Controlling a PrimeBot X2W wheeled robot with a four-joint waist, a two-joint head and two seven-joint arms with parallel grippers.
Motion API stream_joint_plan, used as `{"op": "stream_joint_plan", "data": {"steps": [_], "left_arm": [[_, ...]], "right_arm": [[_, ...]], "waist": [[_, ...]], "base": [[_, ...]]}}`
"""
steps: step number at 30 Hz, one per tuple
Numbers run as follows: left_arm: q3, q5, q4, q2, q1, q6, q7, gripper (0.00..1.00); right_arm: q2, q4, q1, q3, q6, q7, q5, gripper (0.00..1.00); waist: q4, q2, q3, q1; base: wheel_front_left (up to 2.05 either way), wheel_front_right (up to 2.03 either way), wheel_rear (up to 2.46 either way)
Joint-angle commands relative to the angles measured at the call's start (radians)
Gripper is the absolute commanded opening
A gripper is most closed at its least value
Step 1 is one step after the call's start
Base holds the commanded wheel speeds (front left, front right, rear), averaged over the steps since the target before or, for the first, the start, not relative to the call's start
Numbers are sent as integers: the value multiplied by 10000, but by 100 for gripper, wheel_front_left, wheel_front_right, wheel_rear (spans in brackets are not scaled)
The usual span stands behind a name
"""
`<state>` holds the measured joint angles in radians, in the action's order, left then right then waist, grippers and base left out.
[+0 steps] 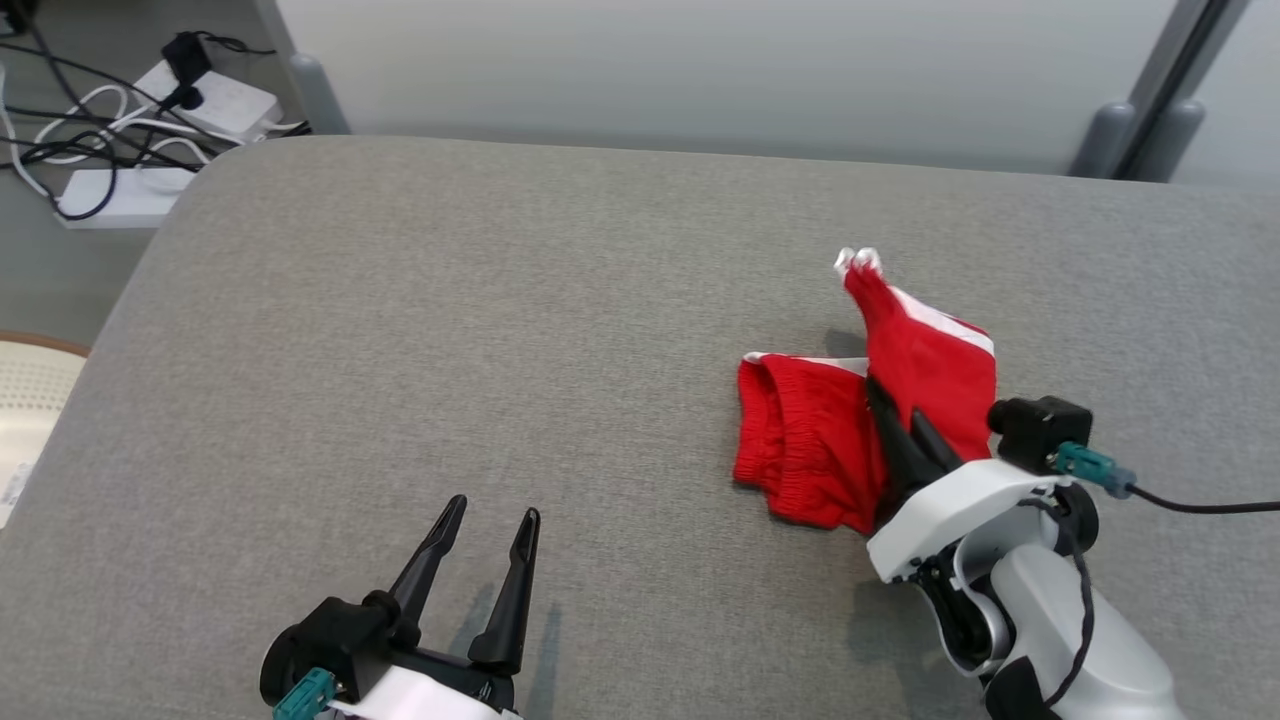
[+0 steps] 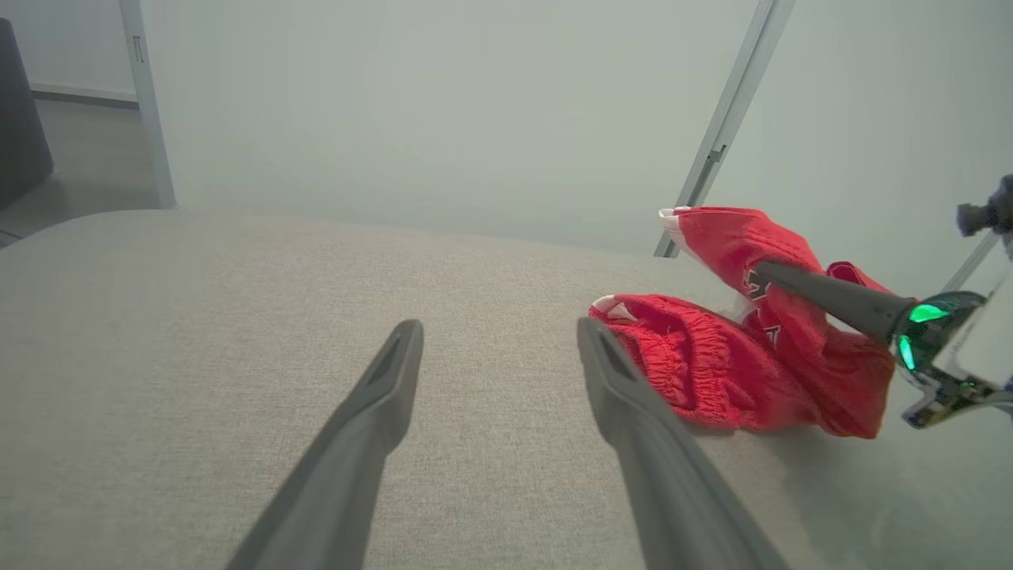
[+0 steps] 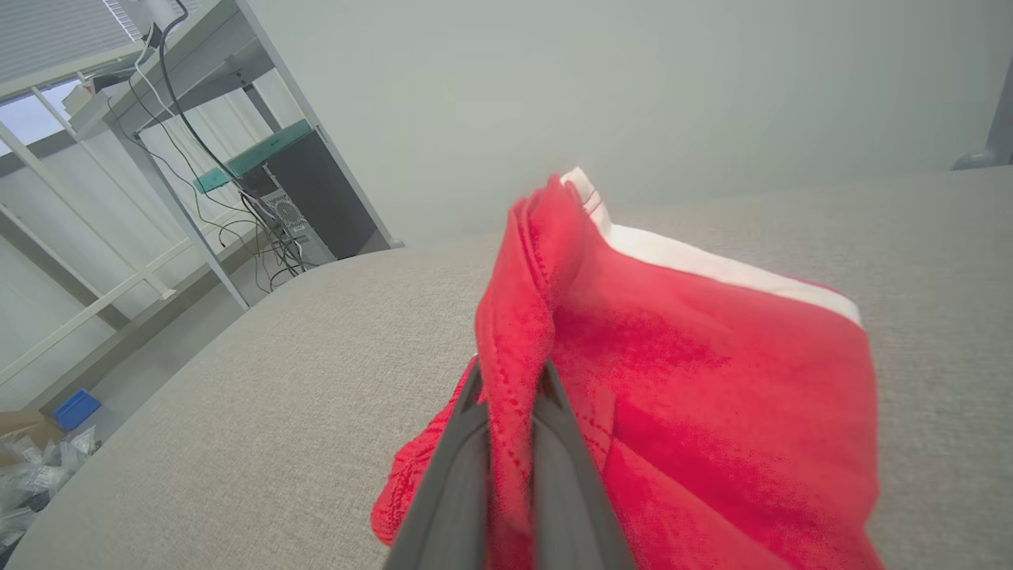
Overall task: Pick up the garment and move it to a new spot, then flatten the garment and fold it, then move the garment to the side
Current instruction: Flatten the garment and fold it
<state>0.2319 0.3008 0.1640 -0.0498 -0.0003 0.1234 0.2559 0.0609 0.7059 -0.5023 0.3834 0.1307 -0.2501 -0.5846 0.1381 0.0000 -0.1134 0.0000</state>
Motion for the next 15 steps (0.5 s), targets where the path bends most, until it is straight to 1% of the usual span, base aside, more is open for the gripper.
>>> {"op": "stream_joint_plan", "data": {"steps": [1,5,6,7,8,15], "left_arm": [[-262,102,-207,-28,-315,73,59,100],[-142,142,-132,-20,-330,73,59,100],[-123,156,-118,-18,-327,73,59,100],[-112,169,-106,-16,-321,73,59,100],[-107,176,-91,-15,-311,73,59,100],[-134,189,-11,-9,-233,73,59,100]], "right_arm": [[-105,-80,-141,343,0,-116,-119,0],[-105,496,-238,931,0,-116,-384,0],[-105,575,-273,1060,0,-116,-501,9],[-105,606,-305,1223,0,-116,-622,46],[-105,588,-336,1368,0,-116,-739,100],[-106,0,-193,2530,0,-116,-1497,100]], "waist": [[212,0,3,0],[527,0,16,0],[594,0,19,0],[647,0,22,0],[689,0,26,0],[787,0,157,0]], "base": [[0,0,0],[0,0,0],[0,0,0],[0,0,0],[0,0,0],[0,0,0]]}}
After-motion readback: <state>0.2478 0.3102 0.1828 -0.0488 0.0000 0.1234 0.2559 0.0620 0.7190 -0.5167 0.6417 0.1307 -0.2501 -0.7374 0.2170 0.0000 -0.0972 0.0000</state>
